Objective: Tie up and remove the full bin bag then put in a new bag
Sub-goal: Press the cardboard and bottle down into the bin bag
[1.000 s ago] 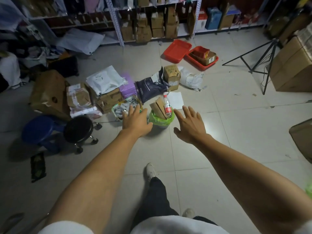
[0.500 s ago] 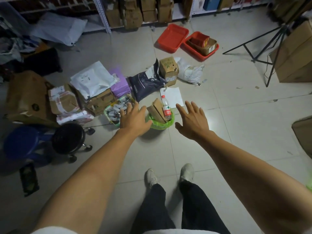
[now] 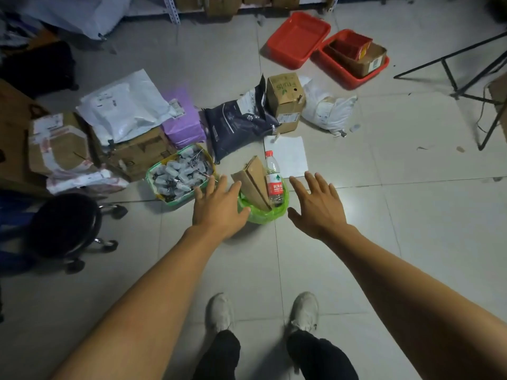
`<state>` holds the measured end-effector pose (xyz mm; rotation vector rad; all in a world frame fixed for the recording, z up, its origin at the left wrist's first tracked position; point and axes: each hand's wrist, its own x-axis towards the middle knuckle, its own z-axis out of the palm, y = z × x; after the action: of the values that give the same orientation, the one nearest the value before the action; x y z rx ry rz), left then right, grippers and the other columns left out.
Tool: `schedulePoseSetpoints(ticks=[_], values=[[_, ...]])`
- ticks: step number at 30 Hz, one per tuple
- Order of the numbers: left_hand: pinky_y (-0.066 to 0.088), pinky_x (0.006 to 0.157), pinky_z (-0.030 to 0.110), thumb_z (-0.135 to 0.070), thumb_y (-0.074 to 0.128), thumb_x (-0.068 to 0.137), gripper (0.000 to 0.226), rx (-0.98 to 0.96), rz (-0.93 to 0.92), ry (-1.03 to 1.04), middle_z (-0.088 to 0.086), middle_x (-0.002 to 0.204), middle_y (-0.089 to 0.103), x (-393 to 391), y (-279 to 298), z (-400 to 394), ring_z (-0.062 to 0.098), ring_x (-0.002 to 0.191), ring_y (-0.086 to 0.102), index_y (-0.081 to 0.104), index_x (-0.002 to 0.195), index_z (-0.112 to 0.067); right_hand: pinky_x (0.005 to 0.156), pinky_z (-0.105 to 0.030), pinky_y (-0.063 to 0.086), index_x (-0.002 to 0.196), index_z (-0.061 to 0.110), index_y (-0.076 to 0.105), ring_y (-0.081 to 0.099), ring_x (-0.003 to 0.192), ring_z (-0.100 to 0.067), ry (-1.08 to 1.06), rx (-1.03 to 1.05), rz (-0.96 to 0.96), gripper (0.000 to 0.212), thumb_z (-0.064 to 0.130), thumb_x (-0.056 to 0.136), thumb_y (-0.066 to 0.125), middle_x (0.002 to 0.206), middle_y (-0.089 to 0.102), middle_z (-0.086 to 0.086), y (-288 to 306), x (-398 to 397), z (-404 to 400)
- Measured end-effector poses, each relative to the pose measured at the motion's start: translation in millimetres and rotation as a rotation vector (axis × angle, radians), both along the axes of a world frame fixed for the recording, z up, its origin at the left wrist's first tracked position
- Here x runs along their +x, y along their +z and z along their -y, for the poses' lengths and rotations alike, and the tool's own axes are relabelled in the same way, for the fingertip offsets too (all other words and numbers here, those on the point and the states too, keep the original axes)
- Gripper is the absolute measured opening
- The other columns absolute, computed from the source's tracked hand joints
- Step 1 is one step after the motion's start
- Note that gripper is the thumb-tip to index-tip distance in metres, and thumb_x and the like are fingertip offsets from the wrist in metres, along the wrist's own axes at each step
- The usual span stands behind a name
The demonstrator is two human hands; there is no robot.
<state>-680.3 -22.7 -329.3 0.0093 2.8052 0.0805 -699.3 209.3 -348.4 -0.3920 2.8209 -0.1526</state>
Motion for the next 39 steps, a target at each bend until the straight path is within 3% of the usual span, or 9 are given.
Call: schedulePoseSetpoints(ticks=[9,16,24,32,39], values=[[0.016,0.118,0.057,-0.060,0.047,0.088,0.075,0.027,-0.108,0.050,0.005,0.163,0.017,-54,-178,26,0.031,0.150,0.010,0.025,0.152,-0.029,0.119,-0.053,0.012,0.154,0.033,0.004,0.003,0.150,-0.033,-0.011,0.000,-0.092,0.081,0.069,0.089,0.038,0.164,0.006,-0.009,-184,-55,13],[0.017,0.118,0.055,-0.061,0.049,0.089,0.075,0.050,-0.211,0.060,0.006,0.164,0.015,-84,-270,28,0.031,0.150,0.010,0.025,0.152,-0.029,0.120,-0.053,0.014,0.153,0.036,0.010,0.007,0.150,-0.033,-0.014,-0.008,-0.224,0.075,0.068,0.090,0.034,0.163,0.009,-0.009,-275,-93,25],[0.017,0.119,0.055,-0.058,0.051,0.088,0.076,0.087,-0.344,0.004,0.005,0.164,0.013,-108,-311,22,0.031,0.150,0.010,0.022,0.153,-0.031,0.119,-0.052,0.018,0.151,0.035,0.016,0.009,0.149,-0.032,0.002,-0.023,-0.317,0.072,0.065,0.090,0.038,0.163,0.012,-0.008,-323,-112,30],[0.024,0.116,0.054,-0.050,0.056,0.088,0.081,0.075,-0.322,-0.022,0.008,0.164,0.014,-106,-338,11,0.032,0.148,0.017,0.016,0.154,-0.023,0.112,-0.051,0.029,0.141,0.023,0.036,0.023,0.144,-0.033,0.000,-0.090,-0.304,0.049,0.048,0.100,0.026,0.155,0.030,-0.011,-351,-101,37],[0.027,0.115,0.055,-0.045,0.061,0.087,0.079,0.091,-0.382,-0.019,0.014,0.163,0.003,-104,-364,7,0.036,0.147,0.018,0.021,0.152,-0.021,0.109,-0.048,0.033,0.142,0.020,0.031,0.028,0.138,-0.032,0.030,-0.113,-0.302,0.056,0.043,0.092,0.042,0.152,0.031,-0.011,-372,-94,31]])
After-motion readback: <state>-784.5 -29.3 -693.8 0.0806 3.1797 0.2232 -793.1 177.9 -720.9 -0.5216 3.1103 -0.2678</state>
